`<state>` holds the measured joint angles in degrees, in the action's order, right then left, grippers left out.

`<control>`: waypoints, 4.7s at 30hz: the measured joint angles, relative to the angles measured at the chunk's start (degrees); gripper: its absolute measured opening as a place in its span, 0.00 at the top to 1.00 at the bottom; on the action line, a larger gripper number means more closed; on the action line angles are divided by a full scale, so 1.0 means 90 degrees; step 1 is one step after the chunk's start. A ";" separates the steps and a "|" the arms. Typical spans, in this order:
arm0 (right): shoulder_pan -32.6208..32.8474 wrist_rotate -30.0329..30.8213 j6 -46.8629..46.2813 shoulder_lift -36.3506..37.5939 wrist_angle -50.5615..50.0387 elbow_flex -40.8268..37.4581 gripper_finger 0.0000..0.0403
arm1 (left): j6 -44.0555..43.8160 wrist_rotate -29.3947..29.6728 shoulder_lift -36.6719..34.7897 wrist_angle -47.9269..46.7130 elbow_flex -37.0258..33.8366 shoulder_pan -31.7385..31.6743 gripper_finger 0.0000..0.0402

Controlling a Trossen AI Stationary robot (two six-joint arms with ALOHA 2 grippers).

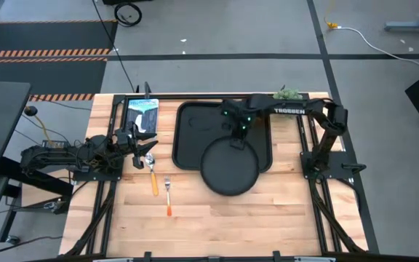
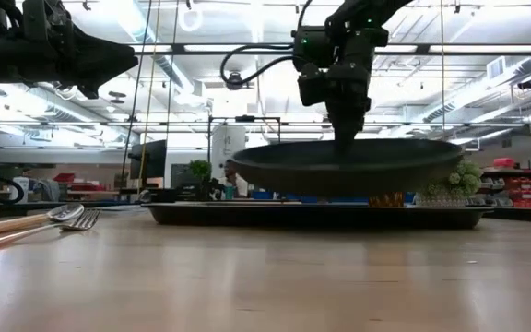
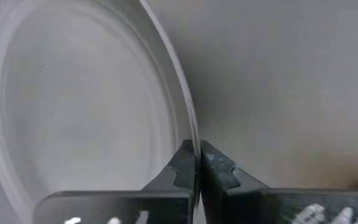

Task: Pick and place plate/cup/fork/spoon on tray
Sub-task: Put the plate on the tray to the bottom of the cup, then put the fork on the tray to the left of the plate

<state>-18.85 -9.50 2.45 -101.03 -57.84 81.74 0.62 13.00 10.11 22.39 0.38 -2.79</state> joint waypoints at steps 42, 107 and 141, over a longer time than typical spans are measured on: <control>-0.2018 -0.0090 0.5436 -0.2835 -0.1314 0.3831 0.97 | -0.0001 -0.0001 0.0000 -0.0002 0.0002 0.0001 0.65; 0.0527 0.2356 0.1864 -0.2825 0.0792 0.3385 0.59 | 0.0000 -0.0001 0.0000 -0.0001 0.0002 0.0002 0.65; 0.2557 0.3456 -0.0026 -0.1883 0.4049 0.0762 0.59 | -0.3537 -0.0022 0.0000 -0.0036 0.0002 0.0002 0.65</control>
<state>4.16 21.61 2.22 -117.97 -21.40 88.60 -31.21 12.80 10.11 22.07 0.40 -2.76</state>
